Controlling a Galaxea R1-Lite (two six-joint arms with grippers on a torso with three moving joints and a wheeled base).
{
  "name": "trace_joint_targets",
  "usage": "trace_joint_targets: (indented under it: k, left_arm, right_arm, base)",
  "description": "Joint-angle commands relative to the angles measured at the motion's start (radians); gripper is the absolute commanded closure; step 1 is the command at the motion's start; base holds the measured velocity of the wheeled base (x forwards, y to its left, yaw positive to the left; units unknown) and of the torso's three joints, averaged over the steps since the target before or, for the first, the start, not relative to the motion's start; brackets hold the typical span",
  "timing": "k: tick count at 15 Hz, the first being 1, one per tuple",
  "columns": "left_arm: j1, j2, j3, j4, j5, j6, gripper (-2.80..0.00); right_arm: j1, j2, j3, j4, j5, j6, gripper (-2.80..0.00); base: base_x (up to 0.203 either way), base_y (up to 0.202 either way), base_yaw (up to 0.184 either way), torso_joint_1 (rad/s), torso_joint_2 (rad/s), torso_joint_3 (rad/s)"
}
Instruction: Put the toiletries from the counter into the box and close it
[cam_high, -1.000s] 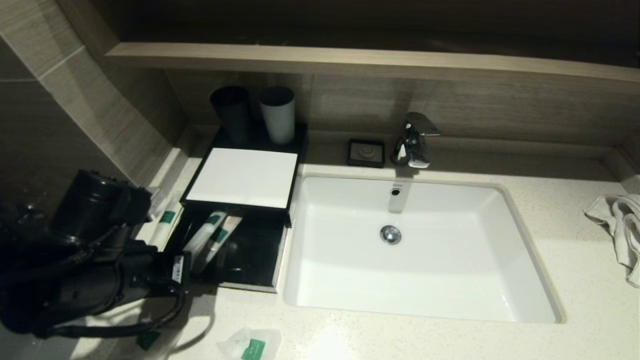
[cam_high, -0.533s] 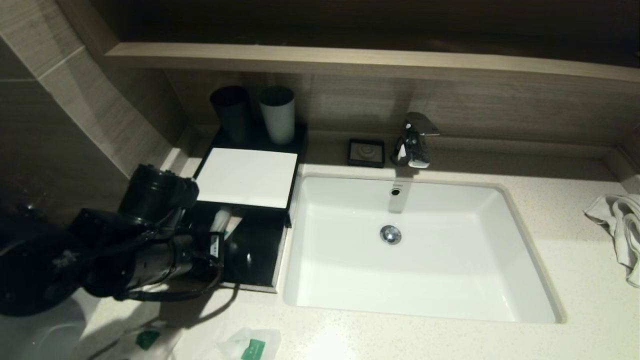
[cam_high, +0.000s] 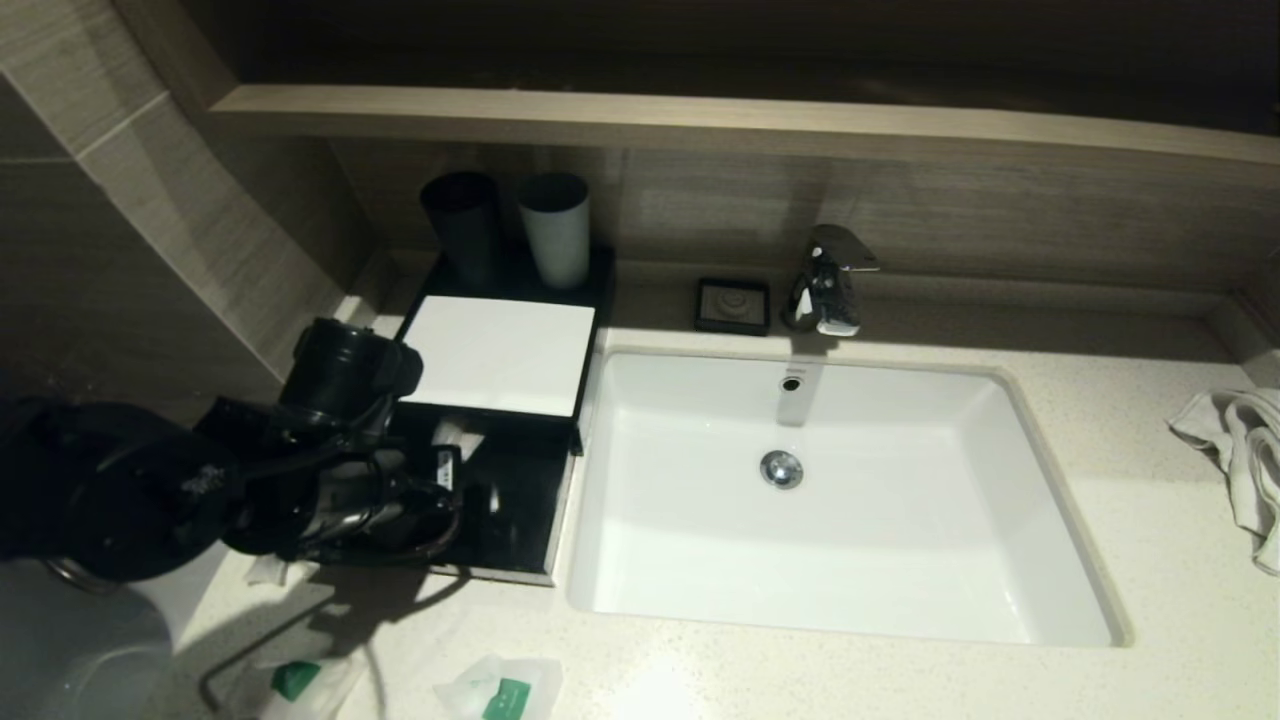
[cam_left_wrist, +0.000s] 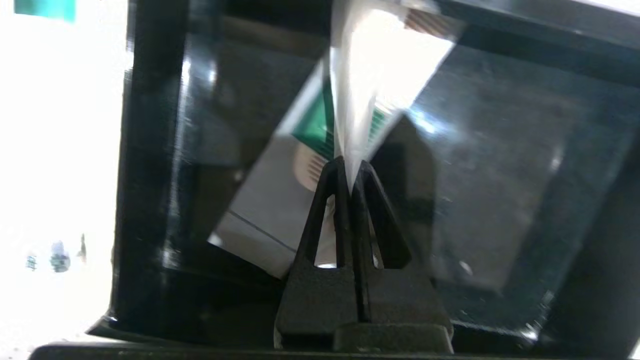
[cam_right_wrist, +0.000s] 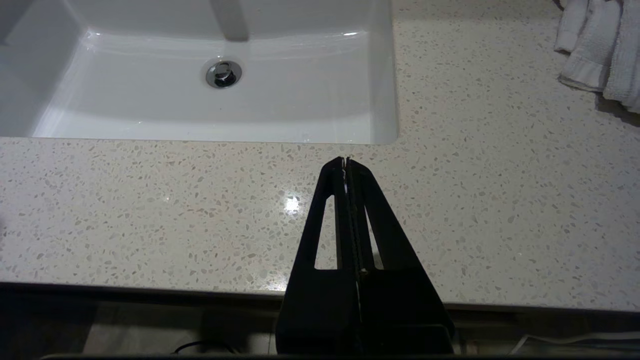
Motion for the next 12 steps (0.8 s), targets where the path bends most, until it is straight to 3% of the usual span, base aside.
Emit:
trace_joint_targets:
  k: [1, 10, 11, 12]
  left_arm:
    - [0.008, 0.004, -0.001, -0.001, 0.001, -0.003, 0.0]
    - [0.005, -0.027, -0.009, 0.004, 0.001, 0.0, 0.0]
    - [0.007, -0.027, -0.009, 0.002, 0.001, 0.0, -1.55]
    - [0.005, -0.027, -0.009, 0.001, 0.001, 0.0, -2.8]
  right_arm:
    - [0.0, 0.002, 0.0, 0.0, 0.0, 0.0, 0.0]
    - [0.0, 0.0, 0.0, 0.0, 0.0, 0.0, 0.0]
    - [0.0, 0.0, 0.0, 0.0, 0.0, 0.0, 0.0]
    - [0.0, 0.002, 0.0, 0.0, 0.0, 0.0, 0.0]
  base:
    - [0.0, 0.0, 0.0, 0.0, 0.0, 0.0]
    - [0.0, 0.0, 0.0, 0.0, 0.0, 0.0]
    - [0.0, 0.0, 0.0, 0.0, 0.0, 0.0]
    - [0.0, 0.0, 0.0, 0.0, 0.0, 0.0]
